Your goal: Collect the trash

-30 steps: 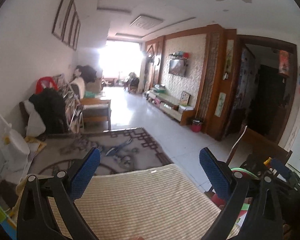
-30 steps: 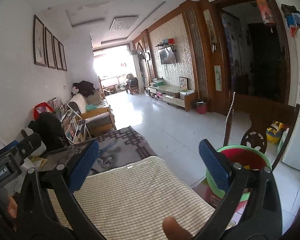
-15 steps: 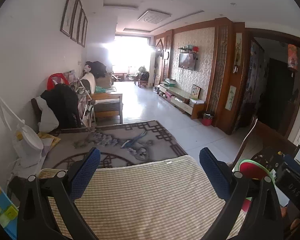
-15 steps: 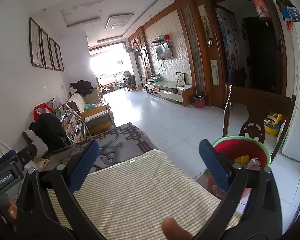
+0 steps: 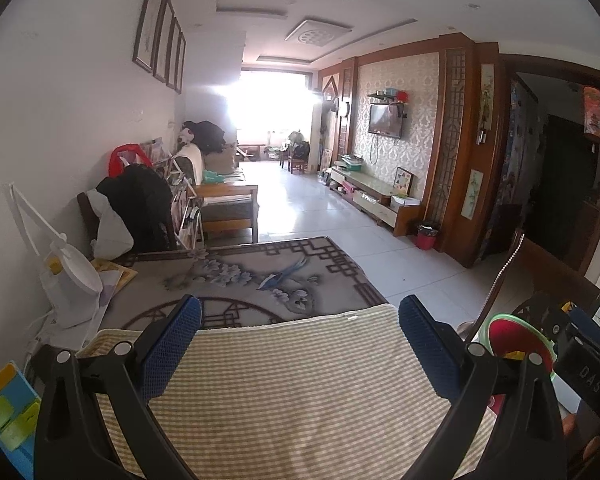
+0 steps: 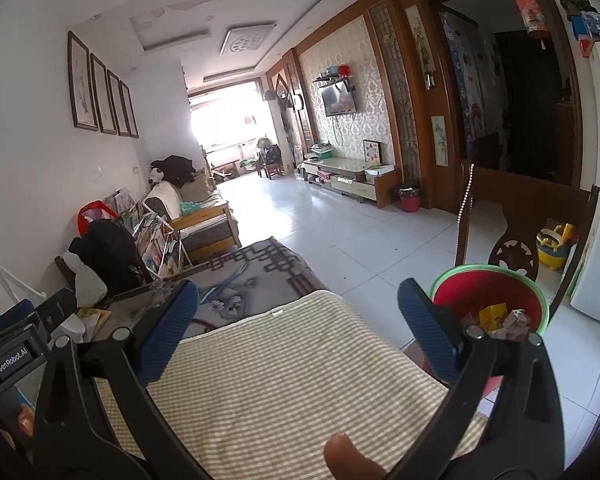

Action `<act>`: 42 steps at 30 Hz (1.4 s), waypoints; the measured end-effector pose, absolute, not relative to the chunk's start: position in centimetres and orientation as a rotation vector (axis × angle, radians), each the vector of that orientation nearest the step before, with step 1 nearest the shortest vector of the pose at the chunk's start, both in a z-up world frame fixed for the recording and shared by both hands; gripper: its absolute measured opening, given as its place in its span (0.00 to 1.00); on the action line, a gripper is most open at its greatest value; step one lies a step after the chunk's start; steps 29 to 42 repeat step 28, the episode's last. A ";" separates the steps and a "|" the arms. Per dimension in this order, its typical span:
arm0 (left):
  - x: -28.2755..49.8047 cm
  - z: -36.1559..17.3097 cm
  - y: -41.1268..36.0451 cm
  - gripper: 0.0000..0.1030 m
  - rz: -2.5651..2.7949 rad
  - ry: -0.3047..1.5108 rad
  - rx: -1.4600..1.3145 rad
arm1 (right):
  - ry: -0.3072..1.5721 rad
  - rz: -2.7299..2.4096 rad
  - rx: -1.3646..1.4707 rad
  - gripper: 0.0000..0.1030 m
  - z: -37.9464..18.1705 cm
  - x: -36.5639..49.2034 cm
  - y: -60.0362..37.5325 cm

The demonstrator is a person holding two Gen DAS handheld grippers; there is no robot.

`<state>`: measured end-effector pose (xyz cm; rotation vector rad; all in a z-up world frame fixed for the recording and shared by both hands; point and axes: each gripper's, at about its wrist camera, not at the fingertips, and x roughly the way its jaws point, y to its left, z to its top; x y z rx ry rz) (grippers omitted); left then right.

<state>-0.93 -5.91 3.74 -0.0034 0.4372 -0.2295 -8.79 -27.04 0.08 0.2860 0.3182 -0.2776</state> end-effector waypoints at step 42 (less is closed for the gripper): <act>1.6 -2.9 -2.8 0.92 -0.109 0.611 0.000 | 0.547 -0.159 0.254 0.96 -6.3 -3.5 -26.6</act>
